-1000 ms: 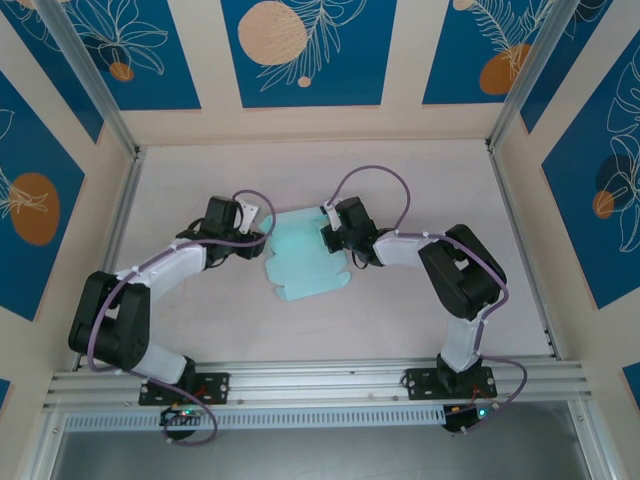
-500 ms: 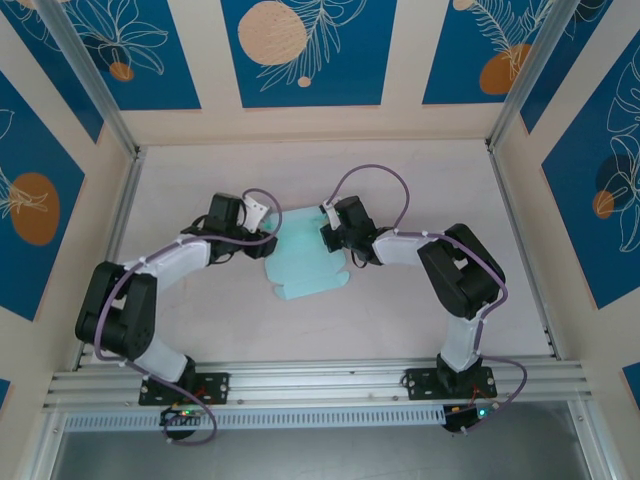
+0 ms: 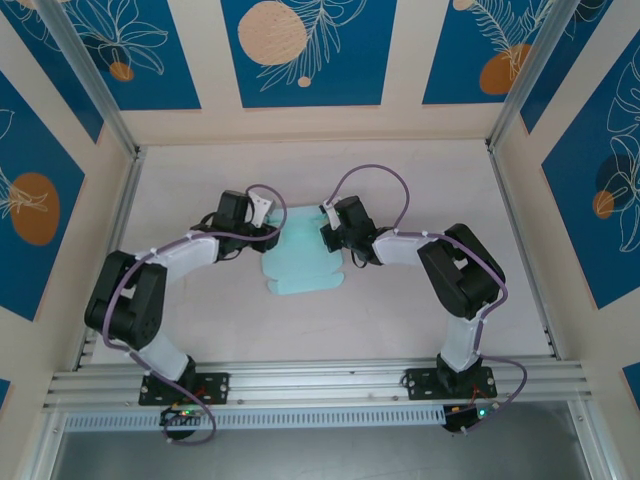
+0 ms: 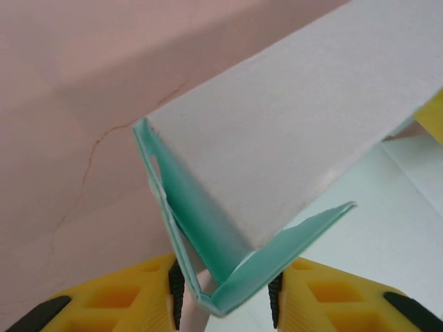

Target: Fold the paper box

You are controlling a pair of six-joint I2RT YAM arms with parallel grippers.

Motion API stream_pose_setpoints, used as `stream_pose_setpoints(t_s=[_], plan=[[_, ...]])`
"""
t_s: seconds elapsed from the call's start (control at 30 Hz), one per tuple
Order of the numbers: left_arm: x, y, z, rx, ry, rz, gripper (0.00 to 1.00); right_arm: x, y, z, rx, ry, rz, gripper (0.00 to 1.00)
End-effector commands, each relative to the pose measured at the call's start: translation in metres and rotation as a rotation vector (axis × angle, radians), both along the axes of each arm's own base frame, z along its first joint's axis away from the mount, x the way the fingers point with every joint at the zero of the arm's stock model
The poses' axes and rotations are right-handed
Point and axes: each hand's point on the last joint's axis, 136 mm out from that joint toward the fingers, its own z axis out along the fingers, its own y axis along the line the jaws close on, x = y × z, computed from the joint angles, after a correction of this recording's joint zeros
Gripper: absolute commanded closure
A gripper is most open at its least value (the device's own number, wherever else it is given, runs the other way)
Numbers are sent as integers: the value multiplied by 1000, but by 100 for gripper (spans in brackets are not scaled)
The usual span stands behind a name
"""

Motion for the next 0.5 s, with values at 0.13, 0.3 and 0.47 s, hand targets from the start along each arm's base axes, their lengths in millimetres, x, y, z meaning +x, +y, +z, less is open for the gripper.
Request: stream_pose_setpoints(t_s=[0.13,0.3,0.47], plan=[[30,8,2,28,-61,199,63,-3,16,7,37,-5,36,86],[38,16,-6,74,-66,286,64,-4,15,5,33,-4,35,86],[43,20,-6,106,-110,346,82,-4,15,5,33,-4,29,85]])
